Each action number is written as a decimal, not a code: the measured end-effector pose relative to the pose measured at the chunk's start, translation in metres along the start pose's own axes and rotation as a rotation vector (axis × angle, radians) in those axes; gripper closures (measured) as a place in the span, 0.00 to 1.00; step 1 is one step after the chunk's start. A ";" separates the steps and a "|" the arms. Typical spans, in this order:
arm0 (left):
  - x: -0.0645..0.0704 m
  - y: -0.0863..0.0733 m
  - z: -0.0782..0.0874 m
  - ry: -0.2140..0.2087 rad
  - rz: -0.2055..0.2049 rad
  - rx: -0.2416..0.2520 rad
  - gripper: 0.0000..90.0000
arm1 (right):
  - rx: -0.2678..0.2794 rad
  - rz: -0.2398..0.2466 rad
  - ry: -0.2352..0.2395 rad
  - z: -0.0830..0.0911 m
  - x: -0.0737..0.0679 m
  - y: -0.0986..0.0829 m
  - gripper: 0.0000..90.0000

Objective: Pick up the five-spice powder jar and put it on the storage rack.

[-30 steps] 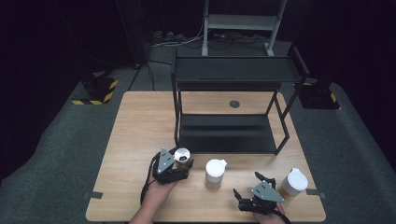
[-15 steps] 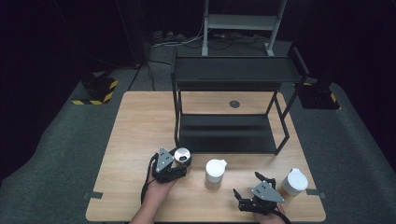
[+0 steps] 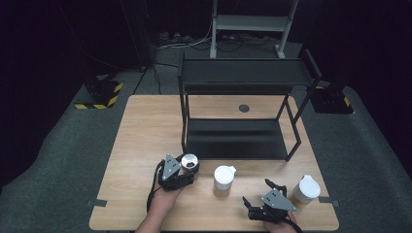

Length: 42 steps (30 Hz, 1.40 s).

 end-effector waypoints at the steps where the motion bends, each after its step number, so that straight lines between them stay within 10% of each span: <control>1: 0.000 0.000 0.000 -0.001 -0.002 -0.001 0.38 | 0.000 -0.001 0.000 0.000 0.000 0.000 0.00; 42: 0.005 0.062 0.008 -0.022 -0.005 0.026 0.39 | 0.004 -0.001 0.007 0.000 0.001 0.000 0.00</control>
Point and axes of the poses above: each handheld gripper's, and its own axes: z roughly backward along the jaws, y roughly out of its top, x roughly to its right, the point moved 5 cm from there along -z, roughly forward along the jaws, and after that the axes turned 5 degrees about -z, right-handed, at the moved point
